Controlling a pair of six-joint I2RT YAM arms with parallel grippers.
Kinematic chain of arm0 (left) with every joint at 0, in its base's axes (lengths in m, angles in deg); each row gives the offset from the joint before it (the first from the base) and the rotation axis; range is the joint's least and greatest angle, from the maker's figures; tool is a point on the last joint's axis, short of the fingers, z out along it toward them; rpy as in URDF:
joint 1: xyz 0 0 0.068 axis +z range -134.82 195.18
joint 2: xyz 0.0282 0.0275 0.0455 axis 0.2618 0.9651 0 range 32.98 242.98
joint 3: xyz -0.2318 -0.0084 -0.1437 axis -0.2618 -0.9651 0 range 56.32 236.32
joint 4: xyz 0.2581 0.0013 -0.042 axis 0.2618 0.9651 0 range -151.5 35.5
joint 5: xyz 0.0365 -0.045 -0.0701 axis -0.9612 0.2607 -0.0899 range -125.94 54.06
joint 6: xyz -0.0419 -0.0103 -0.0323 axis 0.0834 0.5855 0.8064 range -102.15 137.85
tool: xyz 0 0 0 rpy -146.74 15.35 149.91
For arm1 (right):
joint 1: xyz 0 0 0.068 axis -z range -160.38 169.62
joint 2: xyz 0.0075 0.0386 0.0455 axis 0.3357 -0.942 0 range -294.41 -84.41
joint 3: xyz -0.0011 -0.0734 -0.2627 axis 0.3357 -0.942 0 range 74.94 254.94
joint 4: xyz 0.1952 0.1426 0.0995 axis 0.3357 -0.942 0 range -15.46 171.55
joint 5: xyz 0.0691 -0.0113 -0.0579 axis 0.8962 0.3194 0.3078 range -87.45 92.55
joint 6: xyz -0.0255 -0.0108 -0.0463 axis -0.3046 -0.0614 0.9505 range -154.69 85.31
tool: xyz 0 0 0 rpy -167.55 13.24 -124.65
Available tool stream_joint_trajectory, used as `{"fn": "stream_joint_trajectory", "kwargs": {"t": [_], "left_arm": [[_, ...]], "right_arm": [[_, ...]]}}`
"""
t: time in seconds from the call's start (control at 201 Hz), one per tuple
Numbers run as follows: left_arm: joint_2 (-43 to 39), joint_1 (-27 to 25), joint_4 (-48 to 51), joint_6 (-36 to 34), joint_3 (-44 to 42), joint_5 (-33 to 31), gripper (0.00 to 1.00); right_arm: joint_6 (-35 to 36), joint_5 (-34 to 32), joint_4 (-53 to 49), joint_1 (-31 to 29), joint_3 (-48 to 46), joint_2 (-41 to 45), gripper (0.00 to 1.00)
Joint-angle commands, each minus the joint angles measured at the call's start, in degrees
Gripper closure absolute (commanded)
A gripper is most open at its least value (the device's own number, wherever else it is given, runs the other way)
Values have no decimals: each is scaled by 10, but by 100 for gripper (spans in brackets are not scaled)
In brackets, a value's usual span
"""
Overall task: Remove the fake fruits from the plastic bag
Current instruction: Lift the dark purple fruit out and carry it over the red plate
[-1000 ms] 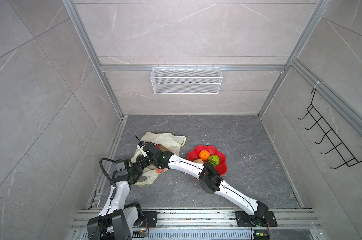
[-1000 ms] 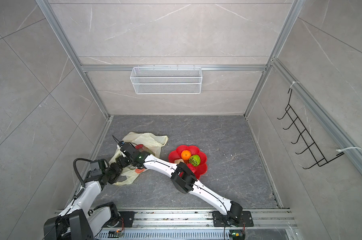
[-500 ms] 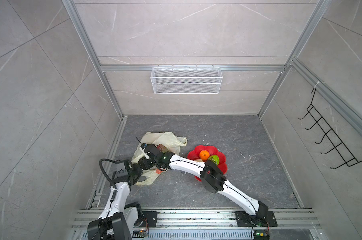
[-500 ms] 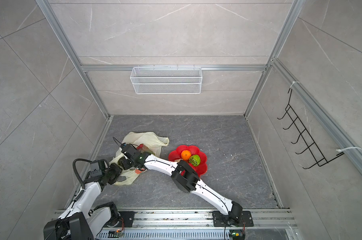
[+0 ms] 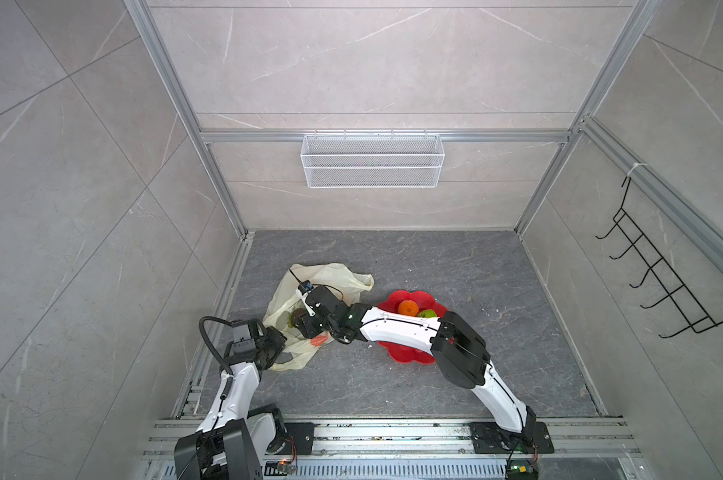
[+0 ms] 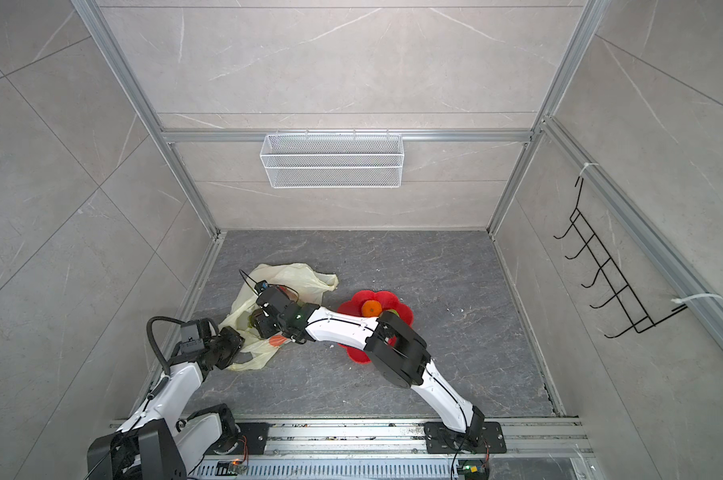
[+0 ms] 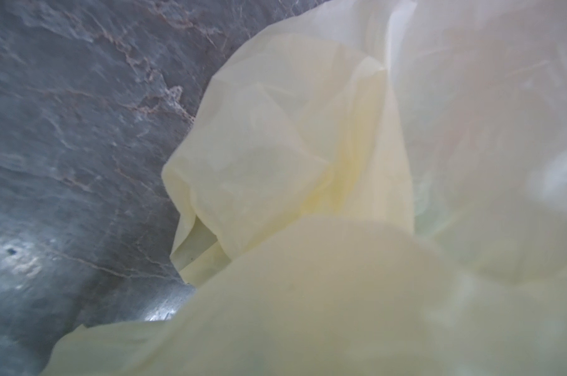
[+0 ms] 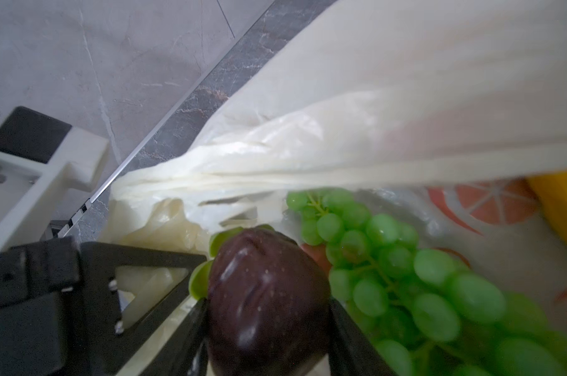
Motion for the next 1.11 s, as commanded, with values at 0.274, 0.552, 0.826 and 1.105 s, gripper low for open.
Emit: {"fn": "stream_joint_trajectory", "kwargs": {"t": [0.274,0.552,0.826,1.105], "left_arm": [[18,2,-65,-28,3,16,100],[32,2,-85,-29,1,28,100],[30,2,-86,-31,-1,31,100],[29,2,-86,-31,-1,33,100]], "right_arm": [[-87,9,130,38,-248,190,46],[-150,-6,166,71,-442,365,46],[-210,3,138,144,-607,538,46],[-258,47,56,242,-716,694,46]]}}
